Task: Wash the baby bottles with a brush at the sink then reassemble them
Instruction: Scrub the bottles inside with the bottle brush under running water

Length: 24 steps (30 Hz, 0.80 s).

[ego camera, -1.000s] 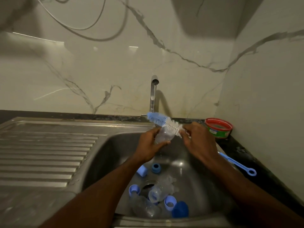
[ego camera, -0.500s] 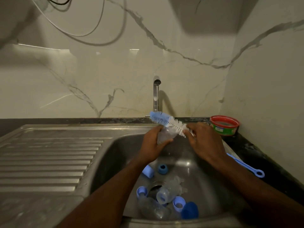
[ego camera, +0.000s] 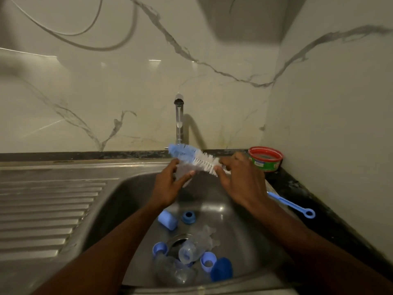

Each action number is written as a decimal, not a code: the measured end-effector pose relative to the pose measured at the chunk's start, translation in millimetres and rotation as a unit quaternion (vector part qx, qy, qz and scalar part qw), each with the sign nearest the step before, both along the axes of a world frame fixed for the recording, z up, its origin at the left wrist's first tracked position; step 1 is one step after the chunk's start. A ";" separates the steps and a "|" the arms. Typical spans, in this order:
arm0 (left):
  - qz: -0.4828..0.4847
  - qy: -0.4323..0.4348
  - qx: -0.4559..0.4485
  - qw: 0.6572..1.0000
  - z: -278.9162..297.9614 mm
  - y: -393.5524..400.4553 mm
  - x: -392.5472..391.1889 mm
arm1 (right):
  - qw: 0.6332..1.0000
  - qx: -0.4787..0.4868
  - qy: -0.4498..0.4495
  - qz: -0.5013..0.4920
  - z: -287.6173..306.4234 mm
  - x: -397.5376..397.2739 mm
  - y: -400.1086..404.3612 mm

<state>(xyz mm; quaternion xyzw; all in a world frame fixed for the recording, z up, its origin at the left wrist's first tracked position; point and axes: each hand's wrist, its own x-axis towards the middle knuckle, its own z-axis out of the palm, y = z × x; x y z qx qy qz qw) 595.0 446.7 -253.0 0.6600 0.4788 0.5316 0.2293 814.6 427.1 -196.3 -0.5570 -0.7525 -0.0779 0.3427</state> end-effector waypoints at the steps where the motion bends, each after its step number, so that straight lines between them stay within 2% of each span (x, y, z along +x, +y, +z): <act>1: 0.012 -0.023 -0.017 1.000 -1.0 0.1 -3.2 | 1.000 -0.008 -0.010 0.003 -1.0 1.3 -1.3; 3: 0.001 -0.033 -0.023 0.999 -1.1 -5.5 -3.1 | 1.000 -0.017 -0.011 0.012 -2.6 -1.1 -1.7; 7: -0.128 -0.023 -0.041 0.991 4.6 -13.2 16.3 | 1.000 -0.001 0.008 -0.005 1.6 -9.6 2.2; 10: -0.090 -0.027 -0.031 0.995 0.5 -4.1 12.8 | 1.000 -0.014 0.012 -0.013 1.3 -3.9 1.3; 14: 0.016 -0.110 -0.052 0.992 -7.4 5.2 -8.9 | 1.000 -0.026 0.009 0.009 -0.3 -0.8 -4.4; 16: -0.007 -0.101 -0.038 0.994 -8.9 6.3 -8.8 | 1.000 -0.026 0.007 0.013 1.9 -5.1 -7.2; 20: -0.132 -0.060 -0.028 0.989 3.9 -9.2 16.4 | 1.000 0.003 0.023 0.010 5.6 -11.0 -5.7; 24: -0.079 -0.059 -0.002 0.995 9.2 -6.9 10.5 | 0.999 0.005 0.023 -0.021 4.9 -0.6 -4.8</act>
